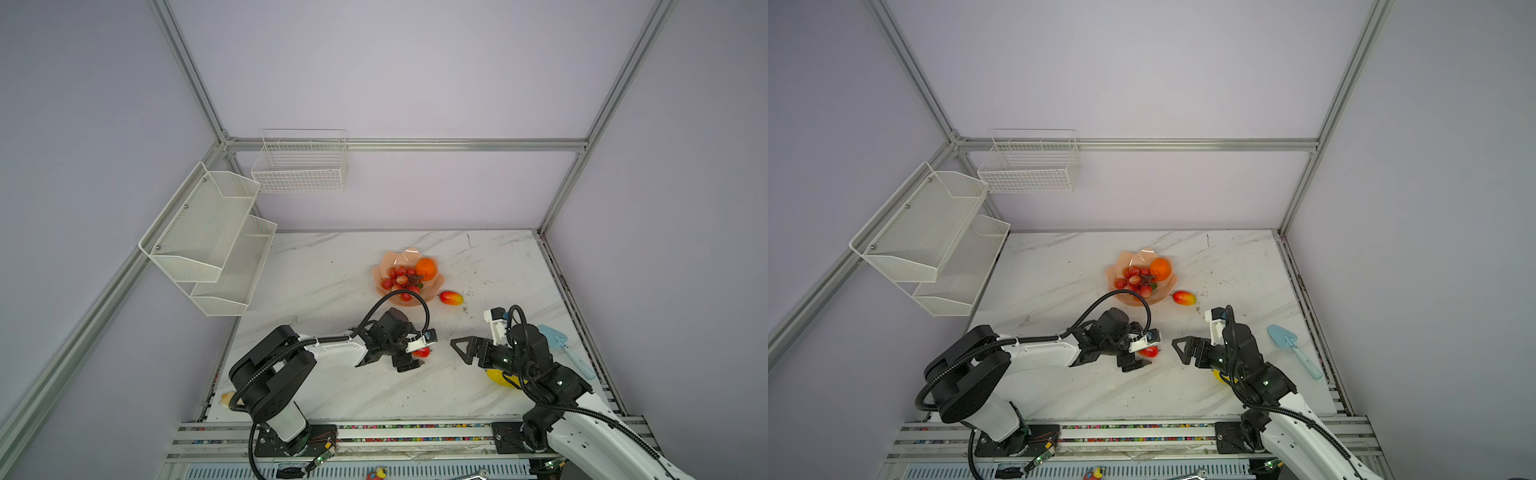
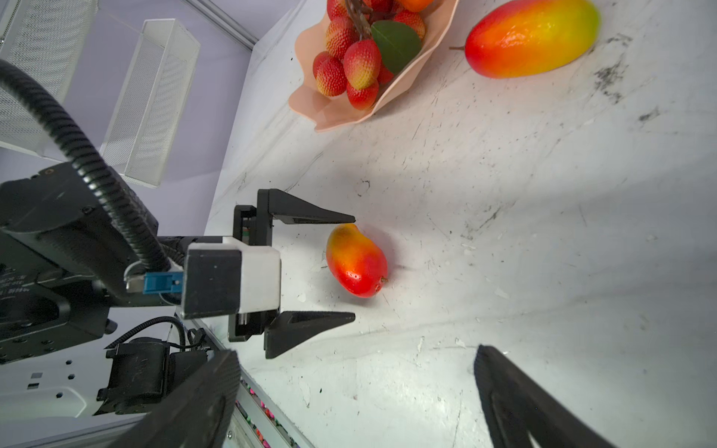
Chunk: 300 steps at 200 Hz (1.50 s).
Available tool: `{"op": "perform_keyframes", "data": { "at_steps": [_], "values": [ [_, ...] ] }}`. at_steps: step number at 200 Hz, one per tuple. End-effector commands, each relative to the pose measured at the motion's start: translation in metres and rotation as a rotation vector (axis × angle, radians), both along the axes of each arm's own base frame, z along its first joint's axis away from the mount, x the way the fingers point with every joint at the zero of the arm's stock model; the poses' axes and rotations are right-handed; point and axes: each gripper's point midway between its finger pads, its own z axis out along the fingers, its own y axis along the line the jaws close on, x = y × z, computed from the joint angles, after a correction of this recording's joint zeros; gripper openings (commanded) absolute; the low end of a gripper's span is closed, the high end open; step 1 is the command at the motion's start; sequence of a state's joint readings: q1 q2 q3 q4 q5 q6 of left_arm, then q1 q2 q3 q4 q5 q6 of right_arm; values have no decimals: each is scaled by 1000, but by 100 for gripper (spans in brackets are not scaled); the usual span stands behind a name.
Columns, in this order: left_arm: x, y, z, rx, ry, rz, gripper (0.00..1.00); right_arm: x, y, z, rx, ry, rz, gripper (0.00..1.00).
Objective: Place and organize the fake fruits in the fruit bowl
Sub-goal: 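Grasp the nearer red-yellow mango with the left gripper while the right gripper withdraws, then carry the mango with the left gripper and lower it into the bowl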
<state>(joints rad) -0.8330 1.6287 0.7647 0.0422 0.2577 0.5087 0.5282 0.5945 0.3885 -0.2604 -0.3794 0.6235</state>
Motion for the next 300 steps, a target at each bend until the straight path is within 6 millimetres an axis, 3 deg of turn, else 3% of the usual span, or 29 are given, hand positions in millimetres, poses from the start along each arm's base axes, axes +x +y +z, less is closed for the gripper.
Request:
{"op": "perform_keyframes", "data": {
  "at_steps": [1, 94, 128, 150, 175, 209, 250, 300],
  "values": [
    [13, -25, 27, -68, -48, -42, 78, -1, 5, 3, 29, 14, 11, 97],
    [7, -25, 31, -69, 17, -64, 33, 7, 3, 11, 28, -12, -20, 97],
    [11, -21, 57, -157, 39, -46, 23, 18, 8, 25, 7, -41, -12, 97],
    [19, -15, 81, -227, 9, -5, 22, 28, 10, 44, 7, -81, -25, 97],
    [40, -7, 122, -346, -24, 82, 21, 40, 14, 61, 4, -121, -32, 97],
    [96, 14, 160, -400, -110, 357, 21, 54, 23, 63, -5, -133, -15, 97],
    [149, 7, 160, -341, -58, 549, 20, 67, 29, 68, -3, -159, -17, 97],
    [178, -22, 153, -391, 12, 588, 20, 68, 29, 66, -12, -165, -22, 97]
  ]
}}
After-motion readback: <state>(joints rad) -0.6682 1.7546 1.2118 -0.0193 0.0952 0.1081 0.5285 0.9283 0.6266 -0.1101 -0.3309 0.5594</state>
